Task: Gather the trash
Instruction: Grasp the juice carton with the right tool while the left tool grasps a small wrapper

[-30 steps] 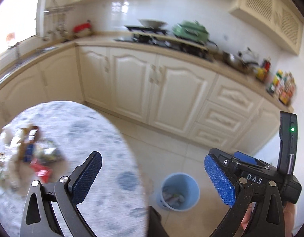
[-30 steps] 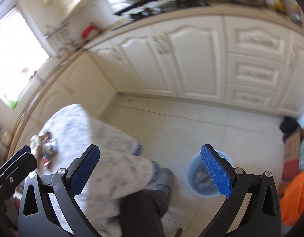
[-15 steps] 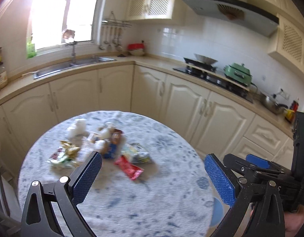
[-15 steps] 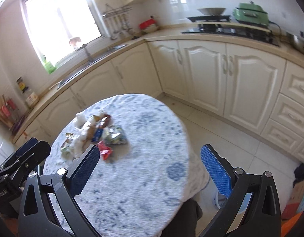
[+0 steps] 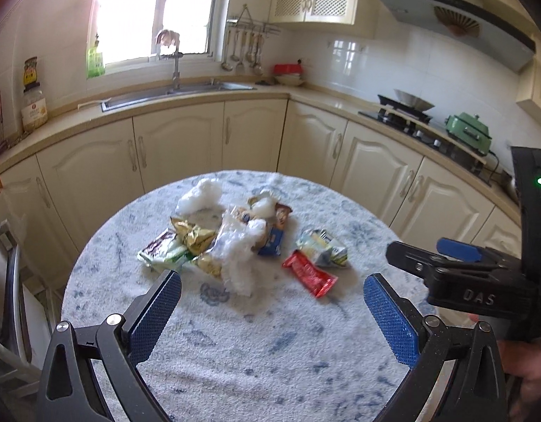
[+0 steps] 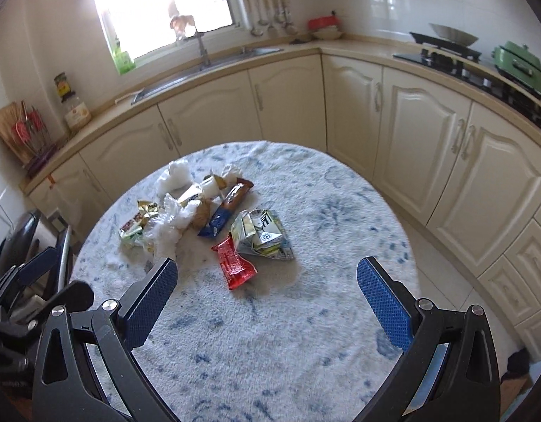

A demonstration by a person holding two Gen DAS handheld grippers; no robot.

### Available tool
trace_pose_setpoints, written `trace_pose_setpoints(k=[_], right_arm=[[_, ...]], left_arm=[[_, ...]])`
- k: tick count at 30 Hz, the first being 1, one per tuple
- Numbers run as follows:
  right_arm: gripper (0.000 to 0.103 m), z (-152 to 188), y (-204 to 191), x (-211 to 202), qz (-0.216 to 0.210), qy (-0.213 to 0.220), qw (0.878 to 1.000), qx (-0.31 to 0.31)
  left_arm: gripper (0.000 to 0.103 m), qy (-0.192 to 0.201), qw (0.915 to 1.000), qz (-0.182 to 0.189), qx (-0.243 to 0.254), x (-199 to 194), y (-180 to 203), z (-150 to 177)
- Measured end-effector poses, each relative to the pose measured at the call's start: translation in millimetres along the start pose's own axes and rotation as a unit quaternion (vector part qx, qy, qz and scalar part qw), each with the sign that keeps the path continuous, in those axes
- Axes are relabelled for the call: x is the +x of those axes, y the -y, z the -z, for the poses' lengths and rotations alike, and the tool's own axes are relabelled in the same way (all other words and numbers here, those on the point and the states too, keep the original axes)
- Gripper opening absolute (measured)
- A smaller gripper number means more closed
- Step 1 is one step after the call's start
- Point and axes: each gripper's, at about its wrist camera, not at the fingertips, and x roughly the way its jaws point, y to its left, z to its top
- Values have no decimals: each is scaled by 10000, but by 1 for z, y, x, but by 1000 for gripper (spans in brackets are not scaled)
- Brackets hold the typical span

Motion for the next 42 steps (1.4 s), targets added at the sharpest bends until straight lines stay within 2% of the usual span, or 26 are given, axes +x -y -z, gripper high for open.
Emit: trace_pose_setpoints(k=[6,12,15,17,19,22,31,39,40,41,42], right_arm=[[103,-7,1,63,-72,-458,9988,-146],[101,-14,1,118,-188,-813,9962,-263],[93,-15,0,144,-238,-1005,9940,-366],[80,-14,-3,155,-211,-1035,9931,-512],[70,-13,-6,154,-106,-965,9925,-737],[69,-9,3,149,-214,-924,9931,-693],[69,5,63,106,57,-698,9975,-16],[69,9,89,81,194,-581,9978,247],[69,9,90,79,191,-564,9979,267],[69,9,90,77,188,-550,9979,274],[69,9,89,77,185,-536,9980,277]], left_arm=[[102,-373,9990,-194,-173,39,-2,-5],[102,-670,9966,-349,-320,84,-6,-41],[102,-758,9959,-399,-288,103,-4,-49],[102,-807,9955,-416,-258,111,0,-51],[102,-834,9954,-417,-230,119,4,-53],[102,-861,9955,-367,-162,129,13,-53],[102,-886,9957,-38,276,166,49,-53],[97,-1177,9872,25,1078,230,71,-52],[90,-1229,9857,17,1152,237,73,-50],[75,-1304,9839,112,1220,246,73,-50],[73,-1391,9825,250,1210,252,72,-50]])
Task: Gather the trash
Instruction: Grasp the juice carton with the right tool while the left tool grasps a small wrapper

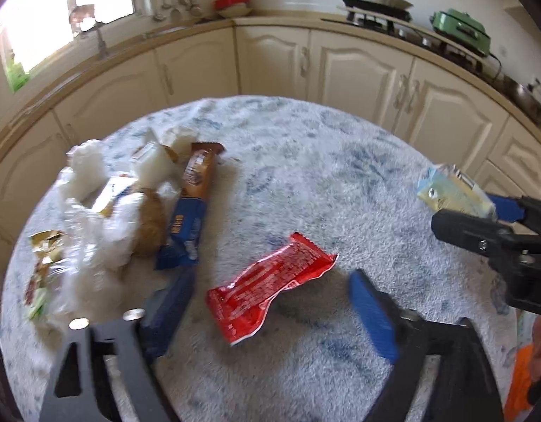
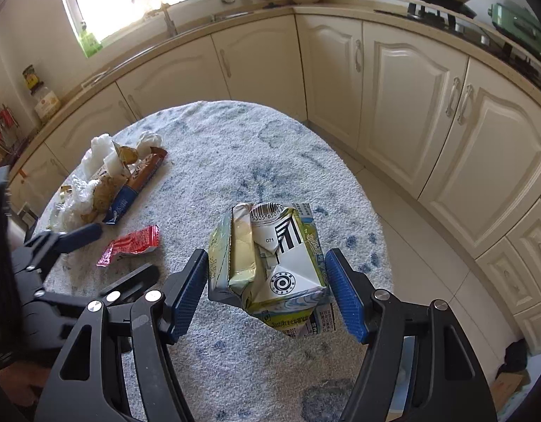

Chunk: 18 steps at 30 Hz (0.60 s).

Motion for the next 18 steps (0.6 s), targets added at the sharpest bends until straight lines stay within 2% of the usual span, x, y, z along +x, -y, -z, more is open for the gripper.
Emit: trace_pose_setpoints(k=[3,4,5,10,13,15,16,18], right_arm=[[69,1,-1,-1,-27,10,10000,18],[69,2,-1,-1,-39,8,10000,40],[69,3,-1,-2,-42,6,10000,55],[69,7,-2,-5,-64,12,9999,93],[69,9,-4,-11,-53,40,9999,78],[69,10,-3,-16,-46,63,9999,92],[69,11,-3,-20,-32,80,9999,92],[69,12,-4,-26,-28,118,9999,96]], left_arm=[[40,79,9998,177,19,2,-3,-3],[24,74,9995,291,-18,3,-4,-4],[18,68,9990,435,-105,4,-6,-4],[15,72,9961,773,-422,7,-11,-3],[13,99,9954,811,-502,4,-10,-1],[10,130,9943,889,-579,-1,-8,1],[3,163,9941,893,-586,-4,-7,2],[3,232,9939,903,-593,-13,-3,4]])
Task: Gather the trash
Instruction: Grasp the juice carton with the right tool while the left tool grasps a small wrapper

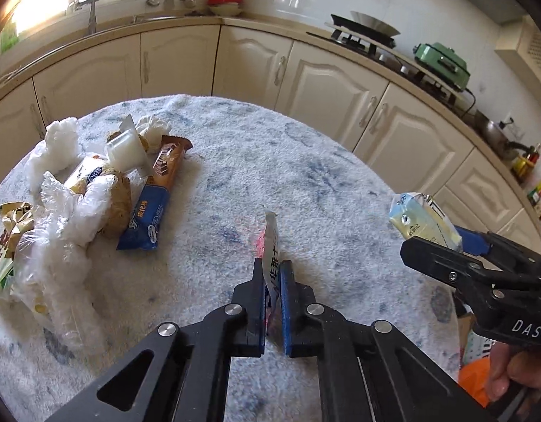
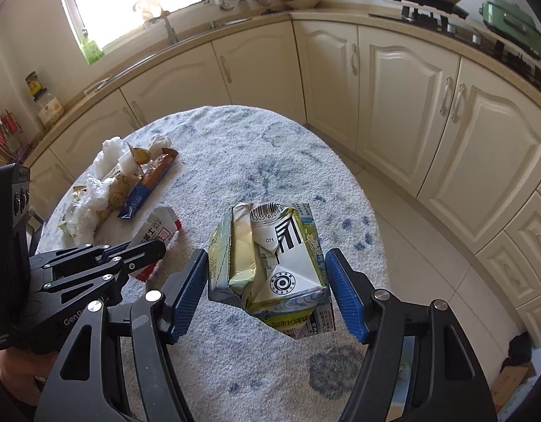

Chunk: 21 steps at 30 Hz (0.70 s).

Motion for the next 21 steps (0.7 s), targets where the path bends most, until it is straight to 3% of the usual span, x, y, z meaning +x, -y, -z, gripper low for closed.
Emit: trace_pose_setpoints(k=[8,21], right_arm=[[69,7,-6,-22,20,115,9999,-42],[69,13,10,-80,122,600,9980,151]], left_arm=[[3,0,9999,143,-81,-19,10,17],[3,691,9967,249,354,-94,53,11]])
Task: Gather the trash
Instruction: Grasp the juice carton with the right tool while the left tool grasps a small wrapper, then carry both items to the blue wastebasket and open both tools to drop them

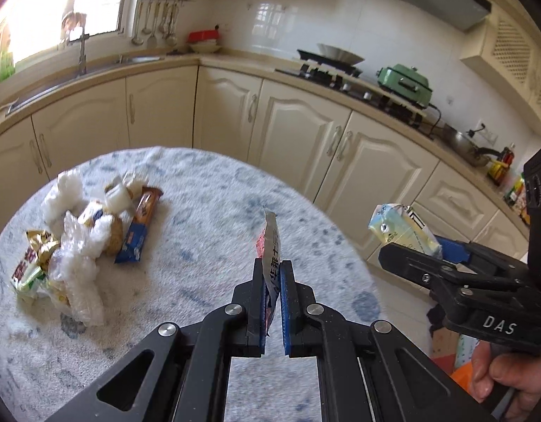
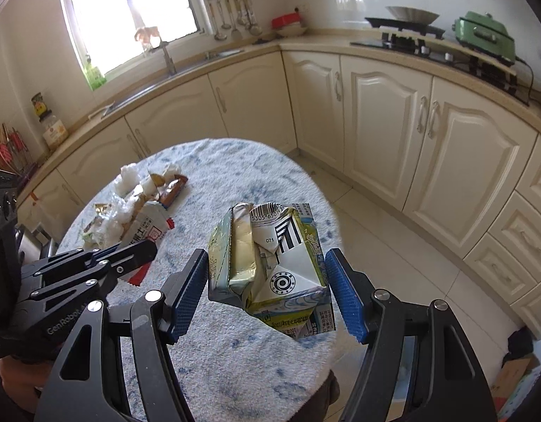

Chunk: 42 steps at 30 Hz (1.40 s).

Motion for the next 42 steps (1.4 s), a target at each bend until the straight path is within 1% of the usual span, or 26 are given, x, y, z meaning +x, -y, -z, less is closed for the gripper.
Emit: trace_pose_setpoints(k=[4,9,14,18,22,27,31,36,42], right_arm=[[69,-3,17,-27,122,234,9996,108],[69,0,50,-60,390,485,9975,335],[69,9,93,-90,764,643,9927,680],[69,24,132,-107,1095,649,9869,991],[69,45,170,-112,1343,510,9804,1349],[69,74,214,-101,1456,200,9724,1812],[69,95,242,-86,1442,-52,9671,2094],[69,116,277,-64,1490,-377,9585,2402],[69,139,311,-42,1460,-626,9489,2727]], left_arm=[[3,192,9994,241,160,-22,23,-10],[3,389,9968,532,444,-37,57,-20],[3,365,9938,826,651,-32,91,-26],[3,180,9901,1089,863,-10,123,-30],[3,-172,9849,1410,991,30,156,-32],[3,-816,9760,1656,1159,89,199,-22],[3,-1262,9687,1724,1262,138,224,-19],[3,-1838,9563,1782,1411,200,254,-20],[4,-2339,9449,1801,1418,278,283,-36]])
